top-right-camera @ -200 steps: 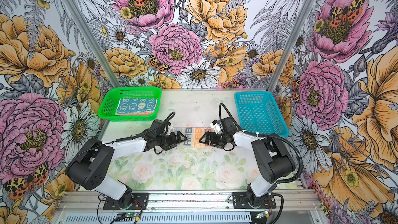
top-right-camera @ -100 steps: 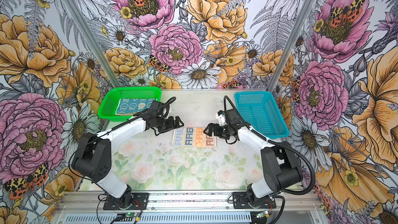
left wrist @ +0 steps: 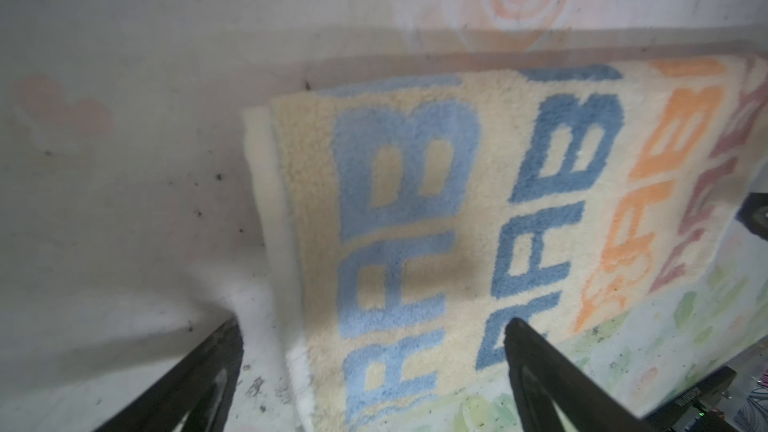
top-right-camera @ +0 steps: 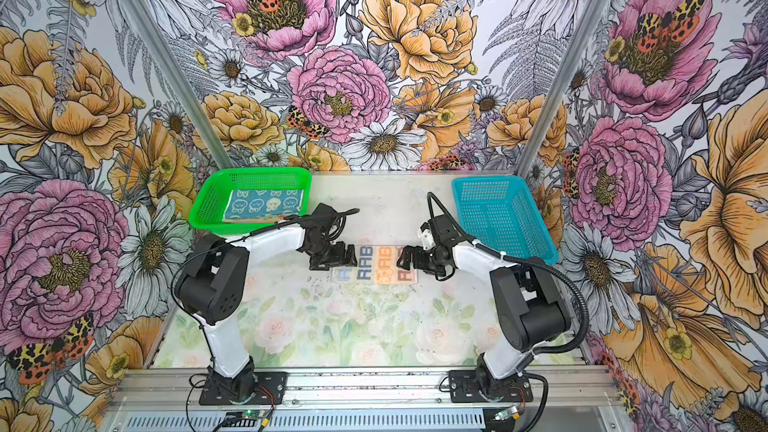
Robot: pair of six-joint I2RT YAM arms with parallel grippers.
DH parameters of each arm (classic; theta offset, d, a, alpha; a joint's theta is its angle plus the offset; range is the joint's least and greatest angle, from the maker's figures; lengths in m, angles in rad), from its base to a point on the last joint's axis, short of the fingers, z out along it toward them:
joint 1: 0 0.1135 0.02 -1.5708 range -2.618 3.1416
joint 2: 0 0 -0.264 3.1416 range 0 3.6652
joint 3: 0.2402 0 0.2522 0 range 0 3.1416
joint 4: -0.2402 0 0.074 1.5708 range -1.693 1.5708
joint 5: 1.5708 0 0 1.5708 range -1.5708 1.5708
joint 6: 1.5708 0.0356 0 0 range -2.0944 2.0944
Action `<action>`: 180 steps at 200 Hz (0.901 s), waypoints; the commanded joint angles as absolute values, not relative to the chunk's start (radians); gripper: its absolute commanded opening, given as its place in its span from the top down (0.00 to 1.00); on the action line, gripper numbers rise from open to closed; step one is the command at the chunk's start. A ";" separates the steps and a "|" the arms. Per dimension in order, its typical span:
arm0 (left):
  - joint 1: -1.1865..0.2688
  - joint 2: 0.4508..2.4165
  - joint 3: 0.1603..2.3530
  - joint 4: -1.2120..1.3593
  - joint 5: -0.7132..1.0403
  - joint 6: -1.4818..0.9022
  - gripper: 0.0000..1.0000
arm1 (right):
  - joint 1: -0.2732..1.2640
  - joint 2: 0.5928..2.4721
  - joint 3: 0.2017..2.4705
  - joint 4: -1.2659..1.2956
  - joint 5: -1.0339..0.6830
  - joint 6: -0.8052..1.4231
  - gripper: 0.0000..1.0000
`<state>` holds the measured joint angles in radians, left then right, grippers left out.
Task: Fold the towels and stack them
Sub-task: 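Pinch the towel end nearest the green basket with the left gripper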
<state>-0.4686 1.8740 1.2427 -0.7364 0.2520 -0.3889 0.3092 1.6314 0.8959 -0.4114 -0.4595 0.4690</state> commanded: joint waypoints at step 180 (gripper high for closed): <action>-0.493 1.931 1.289 -0.755 0.133 -0.348 1.00 | 0.434 1.793 0.927 -0.296 -0.465 0.518 0.01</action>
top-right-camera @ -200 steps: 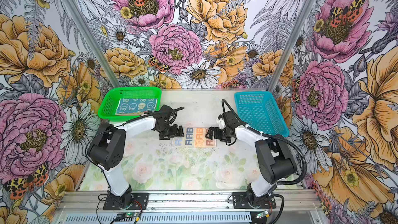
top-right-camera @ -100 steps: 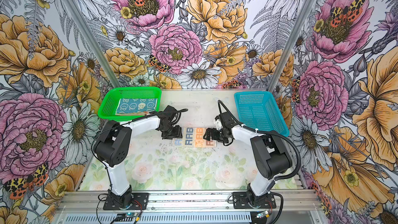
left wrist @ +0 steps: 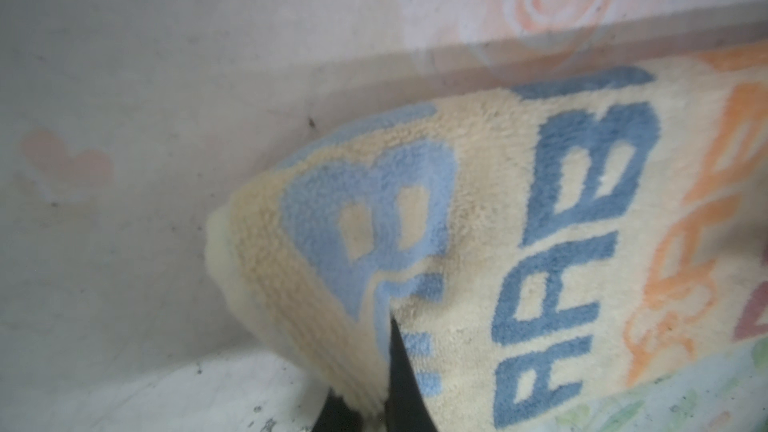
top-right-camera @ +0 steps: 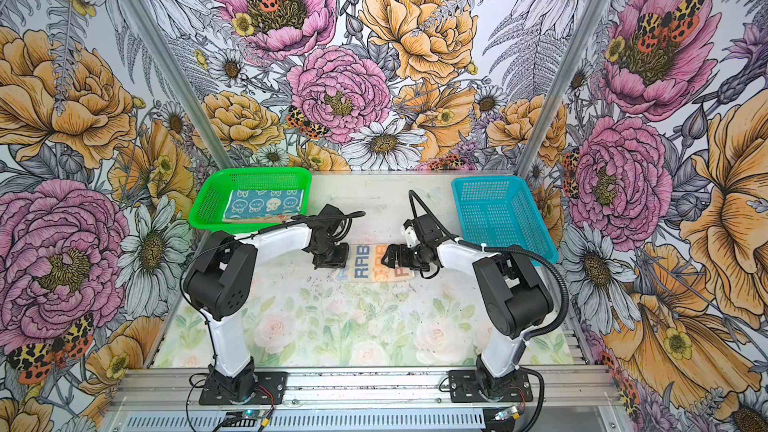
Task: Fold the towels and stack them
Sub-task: 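Pinch the towel end nearest the green basket with the left gripper, then carry the towel into the green basket with left gripper while right draws back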
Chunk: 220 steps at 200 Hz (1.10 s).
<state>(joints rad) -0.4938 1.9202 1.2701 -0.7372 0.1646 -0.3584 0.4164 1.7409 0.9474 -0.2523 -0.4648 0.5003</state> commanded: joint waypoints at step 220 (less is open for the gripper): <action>-0.309 2.018 1.962 -1.149 -0.484 0.070 1.00 | 0.479 1.741 1.294 -0.357 -0.434 0.427 0.01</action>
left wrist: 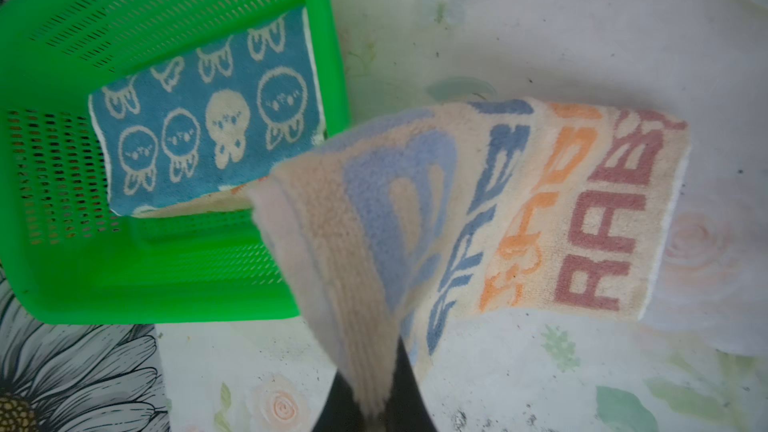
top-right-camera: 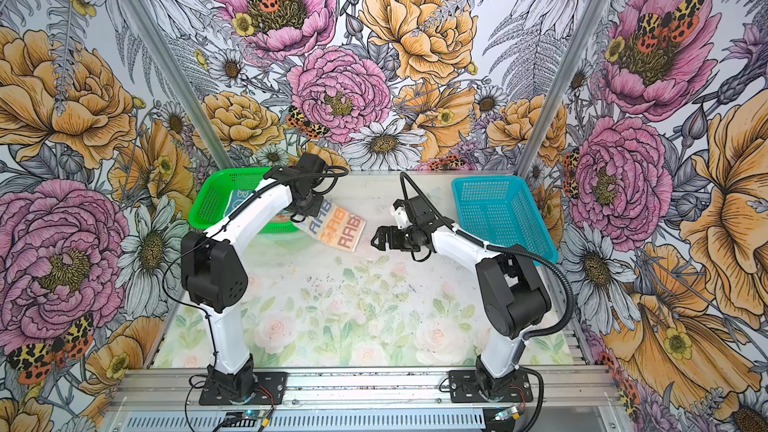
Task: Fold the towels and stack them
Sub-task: 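Carry the towel into the green basket with left gripper while right draws back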
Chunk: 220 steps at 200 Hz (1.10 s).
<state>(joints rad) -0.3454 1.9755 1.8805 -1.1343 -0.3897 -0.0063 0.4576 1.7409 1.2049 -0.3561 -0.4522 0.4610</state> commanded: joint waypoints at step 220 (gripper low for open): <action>0.007 2.326 2.281 -1.004 -0.547 0.334 1.00 | 0.603 2.107 1.840 -0.411 -0.407 0.434 0.01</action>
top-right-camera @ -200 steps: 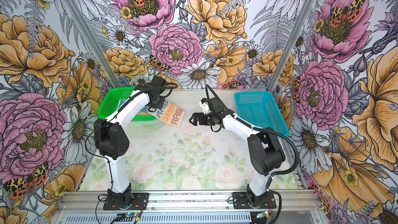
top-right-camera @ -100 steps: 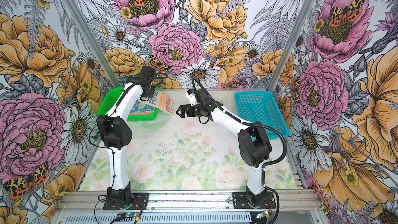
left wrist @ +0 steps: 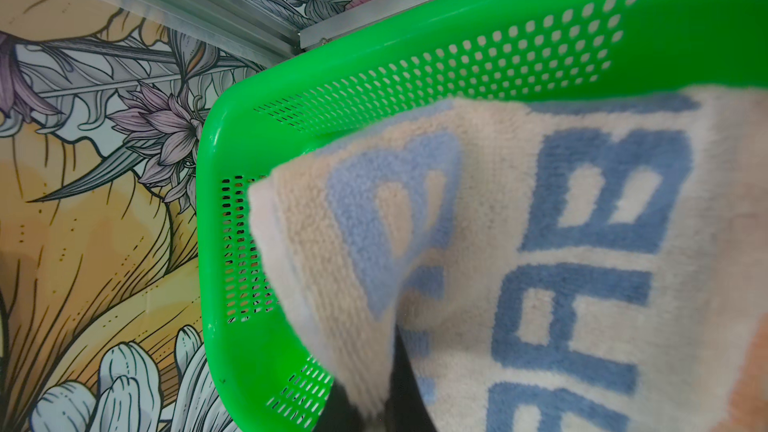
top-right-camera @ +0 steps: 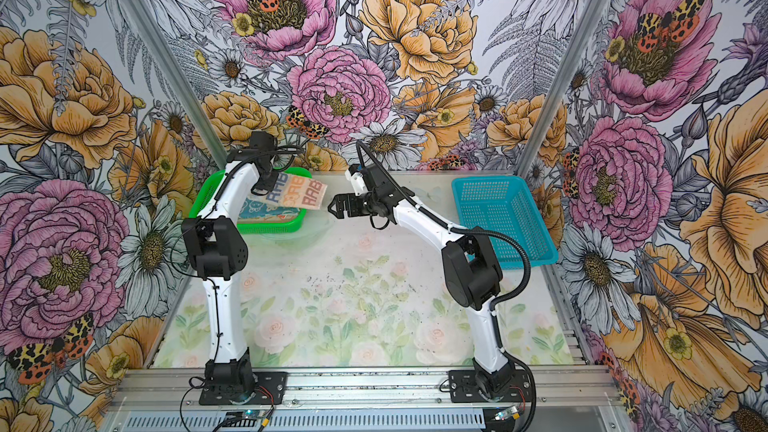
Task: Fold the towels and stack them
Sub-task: 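Carry the towel into the green basket with left gripper while right draws back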
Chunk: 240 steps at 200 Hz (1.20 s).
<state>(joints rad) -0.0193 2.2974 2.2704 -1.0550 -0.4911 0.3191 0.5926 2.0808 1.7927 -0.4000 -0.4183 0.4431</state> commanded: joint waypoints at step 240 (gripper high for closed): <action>0.101 2.349 2.319 -0.980 -0.532 0.330 1.00 | 0.613 2.154 1.857 -0.414 -0.430 0.480 0.01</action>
<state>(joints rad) 0.0868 2.3657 2.3116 -1.0122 -0.5167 0.3328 0.6041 2.1250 1.8111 -0.4175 -0.4191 0.4736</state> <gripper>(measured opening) 0.078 0.995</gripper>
